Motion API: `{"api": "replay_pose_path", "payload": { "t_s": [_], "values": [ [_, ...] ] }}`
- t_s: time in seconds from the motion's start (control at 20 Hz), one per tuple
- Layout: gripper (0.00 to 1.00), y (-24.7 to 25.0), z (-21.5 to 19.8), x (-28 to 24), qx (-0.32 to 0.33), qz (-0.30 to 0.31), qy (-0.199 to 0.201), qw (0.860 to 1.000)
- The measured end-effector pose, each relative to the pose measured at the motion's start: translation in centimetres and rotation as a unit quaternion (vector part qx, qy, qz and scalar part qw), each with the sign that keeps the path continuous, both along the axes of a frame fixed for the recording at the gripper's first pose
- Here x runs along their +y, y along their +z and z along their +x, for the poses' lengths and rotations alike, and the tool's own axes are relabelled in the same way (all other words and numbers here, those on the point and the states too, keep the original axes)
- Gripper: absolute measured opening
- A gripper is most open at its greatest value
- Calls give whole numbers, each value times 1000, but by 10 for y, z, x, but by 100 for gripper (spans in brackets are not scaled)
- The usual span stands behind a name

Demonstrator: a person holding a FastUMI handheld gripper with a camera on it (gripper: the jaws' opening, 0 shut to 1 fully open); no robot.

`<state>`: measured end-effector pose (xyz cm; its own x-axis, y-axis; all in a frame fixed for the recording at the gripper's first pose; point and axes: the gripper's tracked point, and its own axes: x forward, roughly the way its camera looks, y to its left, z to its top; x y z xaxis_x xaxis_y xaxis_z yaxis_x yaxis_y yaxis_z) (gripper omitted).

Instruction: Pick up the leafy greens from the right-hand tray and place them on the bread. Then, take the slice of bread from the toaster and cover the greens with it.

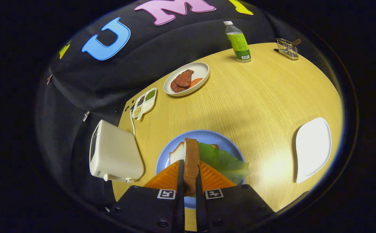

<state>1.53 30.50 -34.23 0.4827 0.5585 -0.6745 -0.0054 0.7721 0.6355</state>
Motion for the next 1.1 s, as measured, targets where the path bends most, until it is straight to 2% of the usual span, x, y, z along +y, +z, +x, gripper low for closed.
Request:
{"api": "replay_pose_path", "payload": {
  "t_s": [0.05,0.15,0.2,0.25,0.4,0.5,0.55,0.7,0.85,1.0,1.1],
  "values": [
    [30,-4,-1,-6,0,-11,-2,1000],
    [42,-9,-2,-12,2,-15,-7,1000],
    [44,-15,-3,-18,3,-25,-13,1000],
    [53,-17,-4,-22,4,-30,-14,999],
    [61,-26,-9,-36,9,-45,-20,999],
    [75,-27,-10,-45,8,-48,-24,999],
    [86,-25,-9,-52,3,-51,-27,998],
    [90,-7,-4,-72,-34,-58,-26,997],
    [91,32,5,-100,-100,-66,-30,992],
    [93,81,14,-131,-173,-78,-40,981],
    [98,114,16,-149,-218,-84,-47,971]
  ]
}}
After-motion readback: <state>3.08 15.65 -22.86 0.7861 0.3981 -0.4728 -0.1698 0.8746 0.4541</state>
